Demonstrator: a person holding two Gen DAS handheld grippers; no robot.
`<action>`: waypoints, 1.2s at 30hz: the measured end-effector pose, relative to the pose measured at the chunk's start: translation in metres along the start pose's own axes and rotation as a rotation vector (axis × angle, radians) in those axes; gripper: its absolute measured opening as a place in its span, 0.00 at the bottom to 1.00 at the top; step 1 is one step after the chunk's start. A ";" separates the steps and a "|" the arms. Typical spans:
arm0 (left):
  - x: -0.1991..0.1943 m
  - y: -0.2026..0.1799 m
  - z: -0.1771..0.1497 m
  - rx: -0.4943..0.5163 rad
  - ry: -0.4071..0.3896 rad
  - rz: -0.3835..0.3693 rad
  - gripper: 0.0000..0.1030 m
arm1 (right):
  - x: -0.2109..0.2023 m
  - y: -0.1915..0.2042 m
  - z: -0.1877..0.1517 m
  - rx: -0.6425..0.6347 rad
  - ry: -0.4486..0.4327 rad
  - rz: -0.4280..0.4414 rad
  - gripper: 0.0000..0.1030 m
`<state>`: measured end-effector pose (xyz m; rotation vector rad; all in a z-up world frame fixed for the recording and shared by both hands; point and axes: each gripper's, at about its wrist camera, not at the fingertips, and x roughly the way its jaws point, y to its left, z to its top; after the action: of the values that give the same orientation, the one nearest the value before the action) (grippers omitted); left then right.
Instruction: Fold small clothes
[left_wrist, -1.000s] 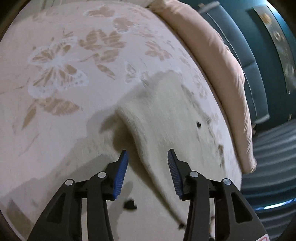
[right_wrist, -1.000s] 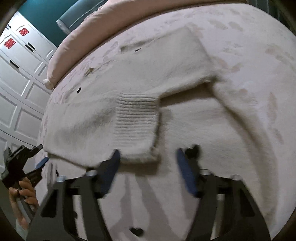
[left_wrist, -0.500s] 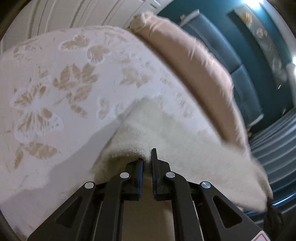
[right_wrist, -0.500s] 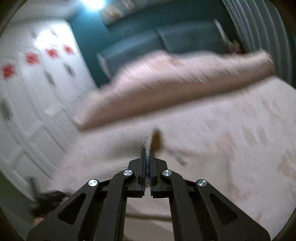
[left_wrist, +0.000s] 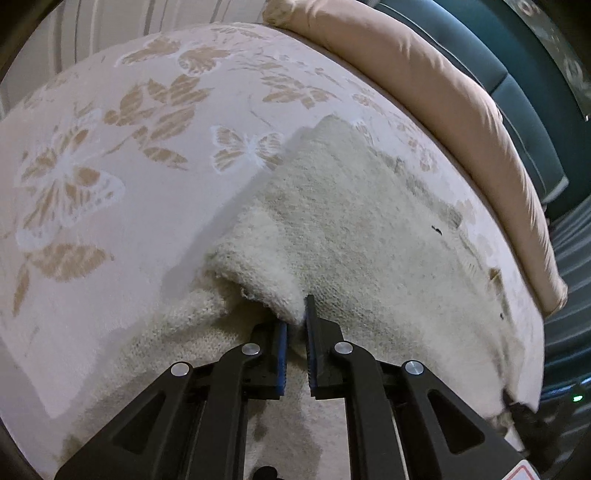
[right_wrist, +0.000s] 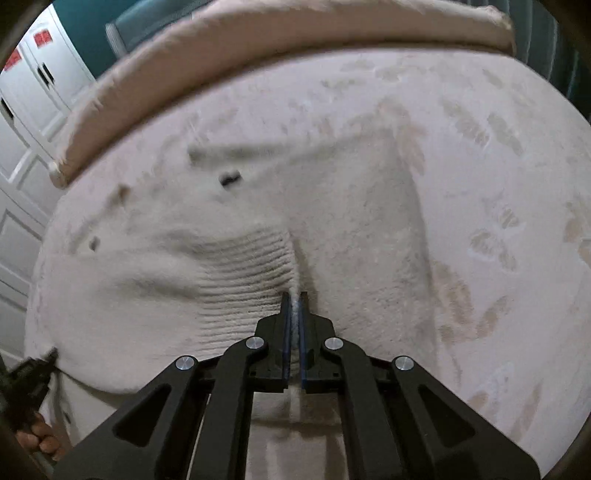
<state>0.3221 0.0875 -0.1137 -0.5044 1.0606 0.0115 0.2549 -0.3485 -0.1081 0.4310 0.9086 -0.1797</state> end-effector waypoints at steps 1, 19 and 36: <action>0.001 0.000 -0.002 0.015 0.001 0.005 0.08 | -0.015 0.004 0.001 0.025 -0.041 0.000 0.04; 0.004 0.012 0.000 0.005 0.020 -0.048 0.13 | -0.013 0.010 -0.039 -0.086 0.027 0.039 0.00; 0.006 0.013 0.004 -0.045 0.044 -0.039 0.13 | -0.046 0.040 0.017 -0.097 -0.123 0.172 0.06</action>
<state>0.3255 0.0991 -0.1217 -0.5678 1.0953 -0.0104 0.2525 -0.3214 -0.0504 0.4012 0.7518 -0.0040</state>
